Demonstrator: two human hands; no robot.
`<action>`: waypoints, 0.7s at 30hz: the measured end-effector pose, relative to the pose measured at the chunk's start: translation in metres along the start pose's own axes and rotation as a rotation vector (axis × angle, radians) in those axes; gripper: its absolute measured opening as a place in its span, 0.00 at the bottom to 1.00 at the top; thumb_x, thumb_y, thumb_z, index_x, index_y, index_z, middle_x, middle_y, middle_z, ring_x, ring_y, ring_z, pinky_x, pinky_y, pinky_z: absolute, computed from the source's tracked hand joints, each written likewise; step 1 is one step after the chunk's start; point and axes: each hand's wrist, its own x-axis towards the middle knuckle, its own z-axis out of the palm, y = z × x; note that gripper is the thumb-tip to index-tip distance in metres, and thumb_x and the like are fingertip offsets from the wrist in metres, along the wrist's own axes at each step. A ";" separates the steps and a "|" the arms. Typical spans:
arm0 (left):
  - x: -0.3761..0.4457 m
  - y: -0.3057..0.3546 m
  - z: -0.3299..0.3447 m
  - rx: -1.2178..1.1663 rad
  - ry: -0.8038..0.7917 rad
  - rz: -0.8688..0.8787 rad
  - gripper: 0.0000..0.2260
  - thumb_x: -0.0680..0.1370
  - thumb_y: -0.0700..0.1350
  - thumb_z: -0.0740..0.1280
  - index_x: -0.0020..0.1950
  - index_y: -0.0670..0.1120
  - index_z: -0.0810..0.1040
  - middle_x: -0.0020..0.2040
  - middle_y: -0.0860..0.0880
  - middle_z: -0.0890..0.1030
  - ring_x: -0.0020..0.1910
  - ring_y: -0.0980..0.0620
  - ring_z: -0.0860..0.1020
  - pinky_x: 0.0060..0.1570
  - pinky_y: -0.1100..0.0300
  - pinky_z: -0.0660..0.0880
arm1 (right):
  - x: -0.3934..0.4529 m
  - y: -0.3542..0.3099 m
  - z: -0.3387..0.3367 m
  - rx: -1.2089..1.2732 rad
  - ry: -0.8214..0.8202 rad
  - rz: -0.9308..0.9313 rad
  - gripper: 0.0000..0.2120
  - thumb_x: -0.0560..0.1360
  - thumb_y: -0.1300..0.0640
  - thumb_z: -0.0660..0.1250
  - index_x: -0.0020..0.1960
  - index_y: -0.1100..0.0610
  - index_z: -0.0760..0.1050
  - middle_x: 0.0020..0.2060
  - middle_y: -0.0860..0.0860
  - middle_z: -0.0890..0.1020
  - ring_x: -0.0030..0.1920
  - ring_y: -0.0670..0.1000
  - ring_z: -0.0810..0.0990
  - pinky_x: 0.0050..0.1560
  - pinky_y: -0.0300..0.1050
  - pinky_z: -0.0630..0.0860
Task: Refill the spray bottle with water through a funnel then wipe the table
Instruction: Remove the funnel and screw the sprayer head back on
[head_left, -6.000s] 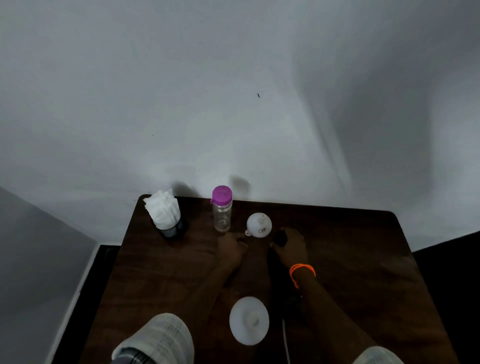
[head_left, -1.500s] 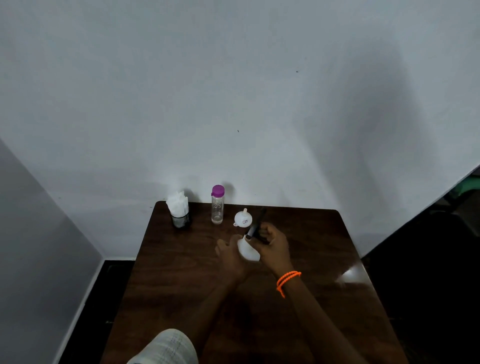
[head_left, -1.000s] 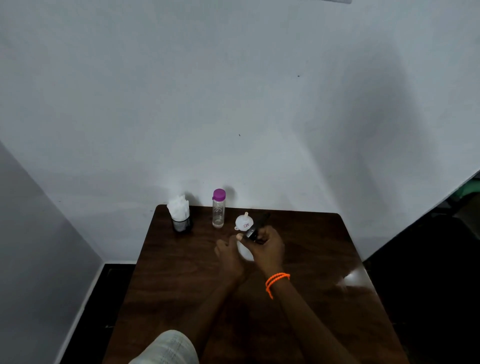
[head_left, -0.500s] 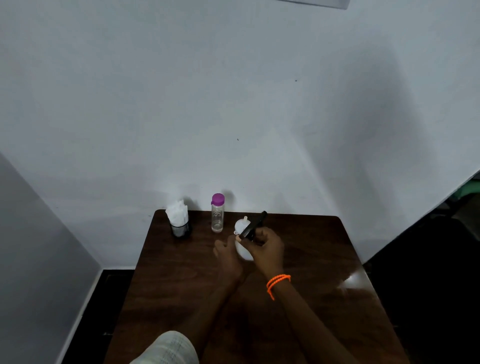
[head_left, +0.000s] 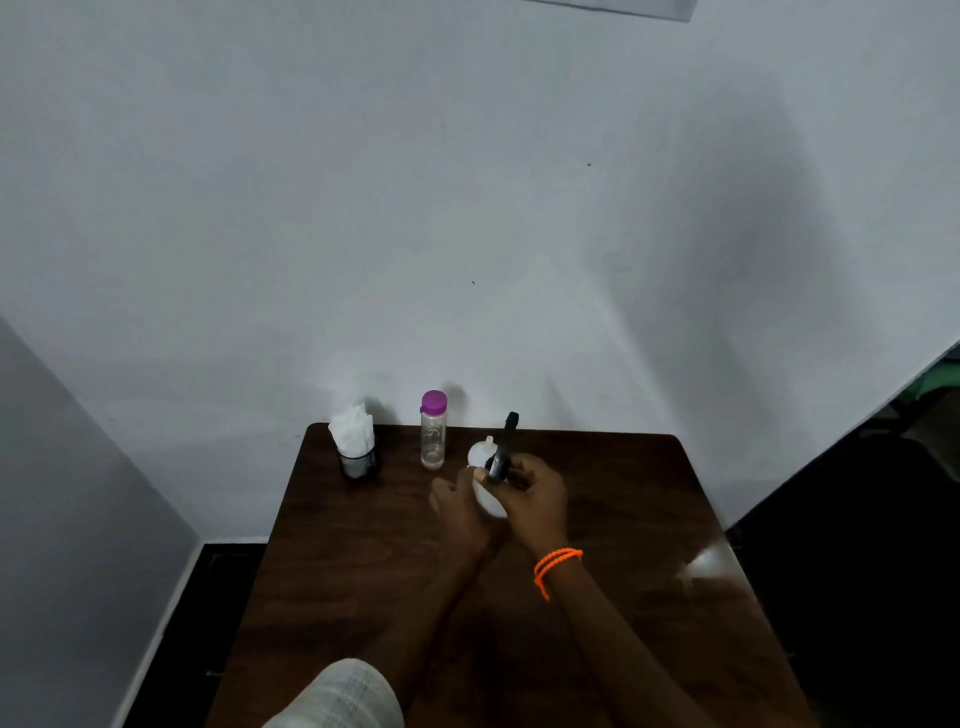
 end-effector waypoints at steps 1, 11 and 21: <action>0.000 0.002 0.000 0.006 0.009 0.011 0.25 0.66 0.59 0.69 0.59 0.49 0.76 0.49 0.47 0.72 0.51 0.45 0.72 0.51 0.55 0.69 | 0.000 -0.001 0.001 -0.002 0.039 0.006 0.14 0.62 0.56 0.85 0.39 0.49 0.80 0.38 0.48 0.85 0.42 0.46 0.84 0.45 0.48 0.82; 0.004 -0.004 0.002 -0.074 -0.045 -0.025 0.32 0.62 0.60 0.69 0.64 0.49 0.75 0.53 0.47 0.67 0.54 0.45 0.70 0.51 0.56 0.68 | 0.011 0.015 -0.010 -0.011 -0.134 0.059 0.47 0.53 0.59 0.87 0.67 0.48 0.70 0.61 0.48 0.75 0.57 0.47 0.79 0.52 0.40 0.80; 0.014 -0.010 0.000 -0.002 -0.157 0.002 0.42 0.52 0.63 0.77 0.64 0.54 0.72 0.55 0.49 0.68 0.56 0.50 0.68 0.52 0.59 0.68 | 0.051 -0.004 -0.047 -0.110 -0.512 -0.003 0.45 0.59 0.63 0.84 0.72 0.50 0.70 0.66 0.46 0.78 0.67 0.44 0.76 0.59 0.53 0.80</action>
